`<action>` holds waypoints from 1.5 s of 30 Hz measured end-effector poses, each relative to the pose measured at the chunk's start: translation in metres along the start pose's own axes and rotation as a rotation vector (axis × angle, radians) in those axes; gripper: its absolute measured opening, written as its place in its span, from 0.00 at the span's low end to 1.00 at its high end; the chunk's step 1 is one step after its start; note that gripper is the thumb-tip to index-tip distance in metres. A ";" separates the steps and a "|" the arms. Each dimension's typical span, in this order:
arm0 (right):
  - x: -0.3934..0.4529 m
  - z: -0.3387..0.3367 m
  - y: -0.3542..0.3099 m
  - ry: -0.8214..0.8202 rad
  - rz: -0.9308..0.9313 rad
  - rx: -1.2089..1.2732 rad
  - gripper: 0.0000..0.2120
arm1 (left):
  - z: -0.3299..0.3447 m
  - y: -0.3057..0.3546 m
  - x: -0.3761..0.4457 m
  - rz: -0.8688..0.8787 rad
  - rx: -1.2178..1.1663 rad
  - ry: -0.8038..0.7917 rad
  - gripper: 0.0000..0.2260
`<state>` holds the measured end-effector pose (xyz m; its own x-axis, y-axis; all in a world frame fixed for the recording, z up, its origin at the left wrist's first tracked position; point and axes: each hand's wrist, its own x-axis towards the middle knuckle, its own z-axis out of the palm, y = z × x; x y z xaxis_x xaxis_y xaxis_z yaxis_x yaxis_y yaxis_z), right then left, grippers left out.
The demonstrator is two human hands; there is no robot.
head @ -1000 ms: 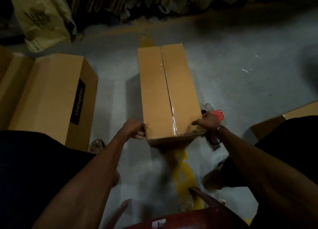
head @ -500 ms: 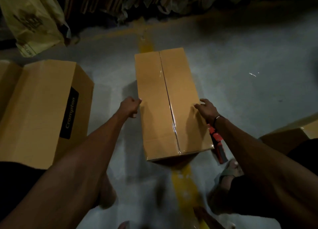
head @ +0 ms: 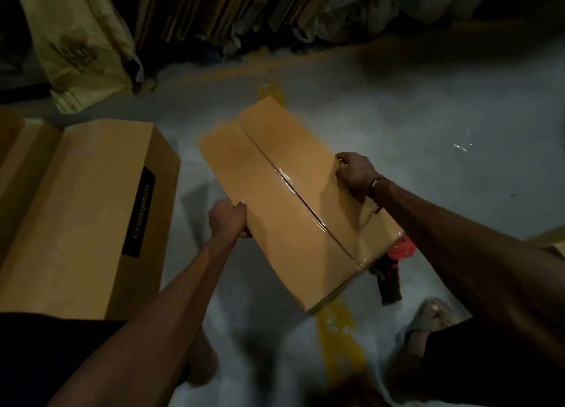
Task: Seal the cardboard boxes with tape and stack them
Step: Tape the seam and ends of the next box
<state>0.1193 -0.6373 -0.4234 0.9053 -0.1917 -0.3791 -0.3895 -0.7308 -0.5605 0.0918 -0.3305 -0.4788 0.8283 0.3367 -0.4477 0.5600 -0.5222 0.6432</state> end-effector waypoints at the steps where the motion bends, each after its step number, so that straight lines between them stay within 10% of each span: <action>1: -0.002 -0.002 -0.012 0.008 -0.036 -0.028 0.26 | 0.000 -0.009 -0.003 -0.018 -0.014 0.028 0.22; 7: 0.008 -0.017 -0.063 0.028 -0.164 -0.241 0.23 | 0.009 -0.021 -0.068 -0.130 -0.173 0.122 0.23; 13: 0.031 -0.018 -0.075 0.074 -0.279 -0.483 0.20 | 0.052 0.024 -0.157 -0.621 -0.929 -0.096 0.06; 17: 0.035 0.007 -0.088 0.077 -0.425 -0.587 0.18 | 0.075 0.047 -0.197 -0.823 -1.242 -0.294 0.12; 29: 0.053 0.104 -0.084 -0.081 -0.596 -0.630 0.20 | 0.145 0.028 -0.189 -0.851 -1.185 -0.469 0.23; 36: 0.059 0.115 -0.072 -0.246 -0.605 -0.717 0.30 | 0.125 0.015 -0.170 -0.773 -1.182 -0.485 0.13; 45: 0.008 0.100 -0.013 -0.212 -0.565 -0.674 0.29 | 0.074 -0.013 -0.156 -0.607 -0.718 -0.593 0.24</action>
<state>0.1147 -0.5642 -0.4927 0.8550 0.3882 -0.3438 0.3460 -0.9209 -0.1795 -0.0459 -0.4343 -0.4635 0.3816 -0.1452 -0.9129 0.9084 0.2416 0.3413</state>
